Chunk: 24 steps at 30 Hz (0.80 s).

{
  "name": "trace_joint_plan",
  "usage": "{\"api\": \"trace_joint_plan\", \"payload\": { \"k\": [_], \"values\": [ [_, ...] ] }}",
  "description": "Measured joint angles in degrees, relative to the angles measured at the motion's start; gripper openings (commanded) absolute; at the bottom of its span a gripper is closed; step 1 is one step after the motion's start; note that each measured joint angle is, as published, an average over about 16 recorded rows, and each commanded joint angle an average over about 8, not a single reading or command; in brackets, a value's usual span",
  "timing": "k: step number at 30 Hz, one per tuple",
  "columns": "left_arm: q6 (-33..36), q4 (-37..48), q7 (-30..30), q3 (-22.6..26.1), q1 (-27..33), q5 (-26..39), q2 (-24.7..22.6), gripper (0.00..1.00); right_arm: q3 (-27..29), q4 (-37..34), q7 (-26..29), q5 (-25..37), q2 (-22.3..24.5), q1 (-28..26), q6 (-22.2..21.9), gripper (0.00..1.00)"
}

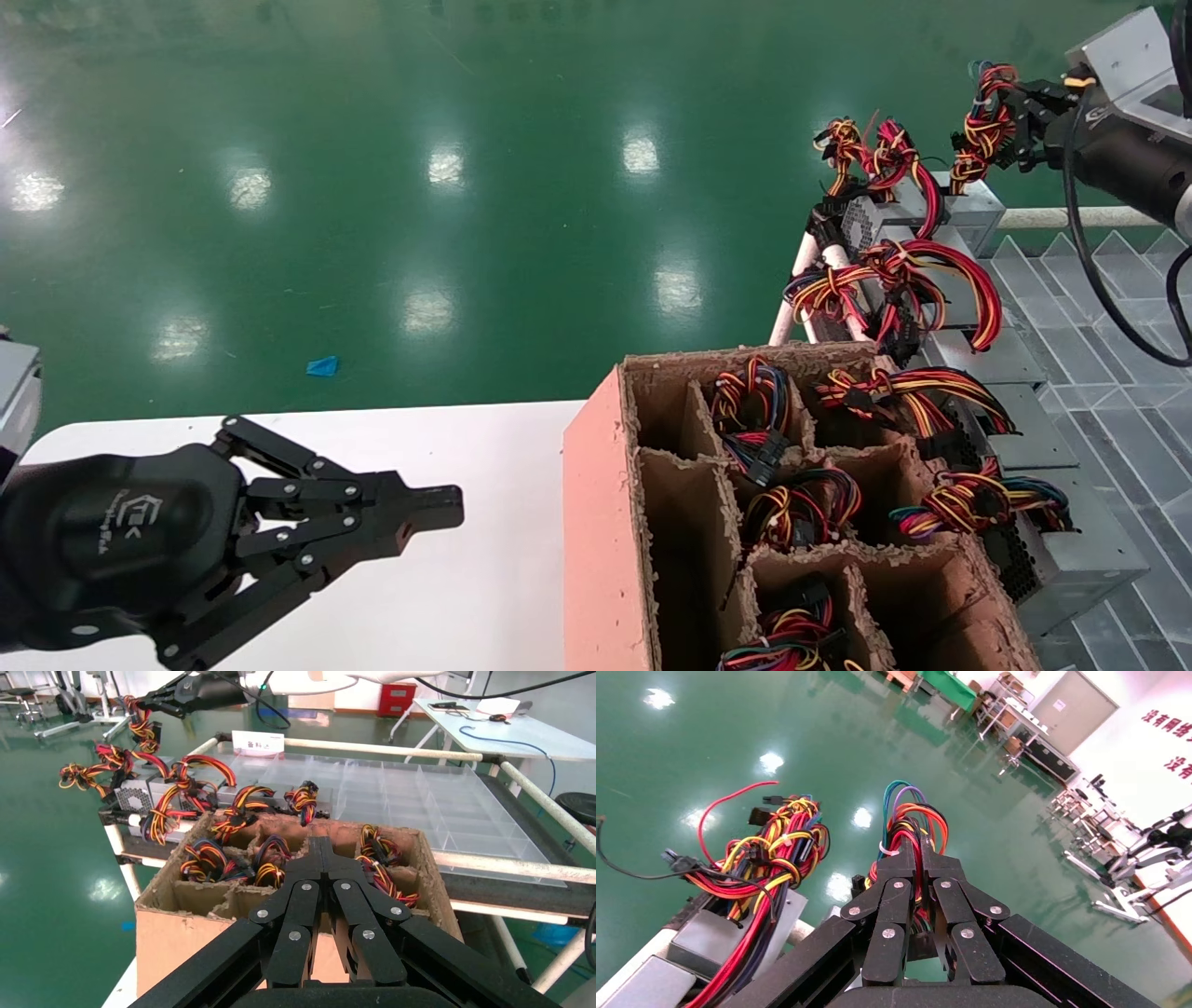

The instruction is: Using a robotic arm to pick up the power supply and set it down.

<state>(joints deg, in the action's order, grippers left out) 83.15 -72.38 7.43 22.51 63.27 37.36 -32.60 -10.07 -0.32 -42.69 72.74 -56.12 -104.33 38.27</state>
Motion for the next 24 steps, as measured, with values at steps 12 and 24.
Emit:
{"api": "trace_joint_plan", "payload": {
  "k": [12,24],
  "values": [
    [0.00,0.00,0.00,0.00,0.00,0.00,0.00,0.00,-0.35,-0.01,1.16,0.50,0.12,-0.35,1.65,1.00],
    [0.00,0.00,0.00,0.01,0.00,-0.01,0.00,0.00,-0.48,0.44,1.99,0.70,0.27,-1.49,2.24,1.00]
  ]
}}
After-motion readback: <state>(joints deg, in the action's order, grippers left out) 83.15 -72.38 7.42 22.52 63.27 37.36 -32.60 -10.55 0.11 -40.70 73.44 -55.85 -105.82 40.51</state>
